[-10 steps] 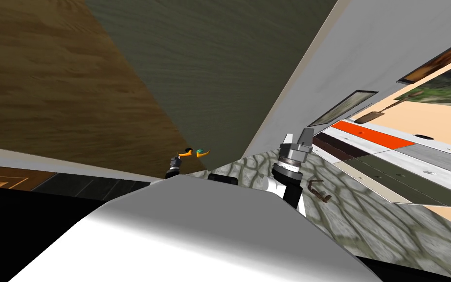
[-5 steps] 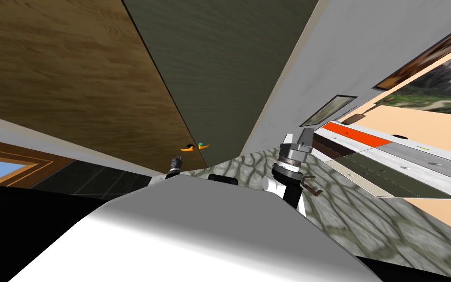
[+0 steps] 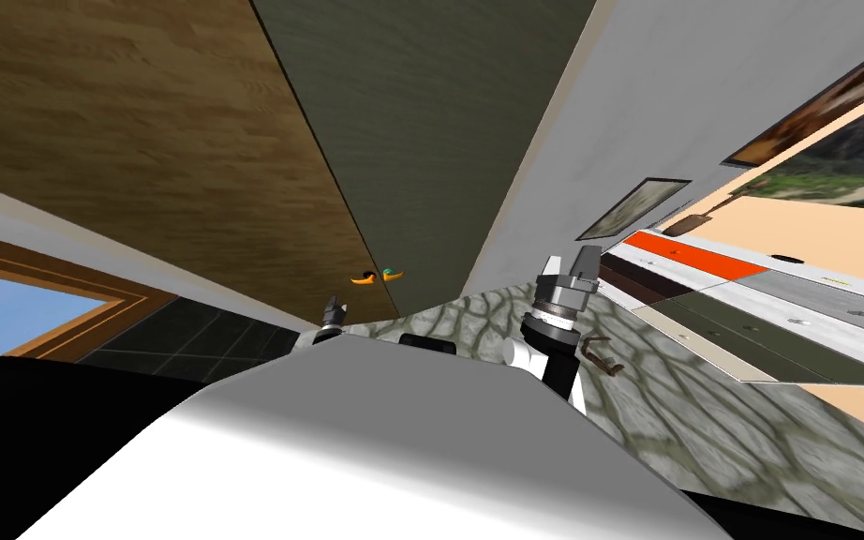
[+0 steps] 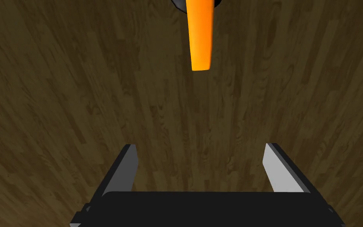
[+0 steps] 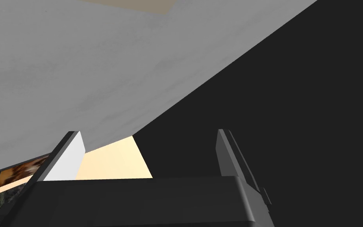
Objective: Pull the door open
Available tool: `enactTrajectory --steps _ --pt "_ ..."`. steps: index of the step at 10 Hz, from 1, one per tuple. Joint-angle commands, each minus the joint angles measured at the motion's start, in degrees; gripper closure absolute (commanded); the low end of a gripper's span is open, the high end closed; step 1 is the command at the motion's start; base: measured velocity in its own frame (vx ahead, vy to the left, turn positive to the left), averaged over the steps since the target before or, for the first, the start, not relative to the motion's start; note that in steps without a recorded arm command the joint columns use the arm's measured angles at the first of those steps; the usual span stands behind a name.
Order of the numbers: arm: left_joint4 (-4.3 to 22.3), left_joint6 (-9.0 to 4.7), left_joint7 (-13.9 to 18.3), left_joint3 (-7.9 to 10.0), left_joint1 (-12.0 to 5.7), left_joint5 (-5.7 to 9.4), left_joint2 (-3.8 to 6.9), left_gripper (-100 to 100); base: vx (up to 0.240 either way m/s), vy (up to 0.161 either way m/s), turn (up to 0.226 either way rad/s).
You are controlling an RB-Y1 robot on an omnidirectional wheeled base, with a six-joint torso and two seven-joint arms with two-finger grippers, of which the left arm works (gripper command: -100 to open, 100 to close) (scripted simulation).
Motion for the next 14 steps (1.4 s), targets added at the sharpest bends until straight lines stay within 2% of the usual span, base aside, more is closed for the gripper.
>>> enactTrajectory --steps 1,3,5,7,8,9,14 --pt "-0.08 0.76 -0.68 1.12 0.48 0.48 0.17 -100 0.090 0.189 0.064" --pt "0.10 0.86 -1.02 1.22 -0.15 0.53 -0.04 -100 0.134 0.113 -0.023" --pt "-0.29 0.78 -1.24 0.20 -1.63 0.06 -0.95 -100 0.204 0.030 -0.109" --pt "-0.81 0.65 -1.32 -0.98 -2.98 -0.47 -1.85 -100 0.190 -0.111 -0.147" --pt "-0.61 0.82 -1.09 -0.58 -2.61 -0.26 -1.28 -100 0.078 -0.064 -0.018" --pt "-0.61 0.82 -1.09 -0.58 -2.61 -0.26 -1.28 100 -0.006 0.007 0.021" --pt "-0.61 0.82 -1.09 -0.58 -2.61 -0.26 -1.28 100 -0.014 0.008 -0.011"
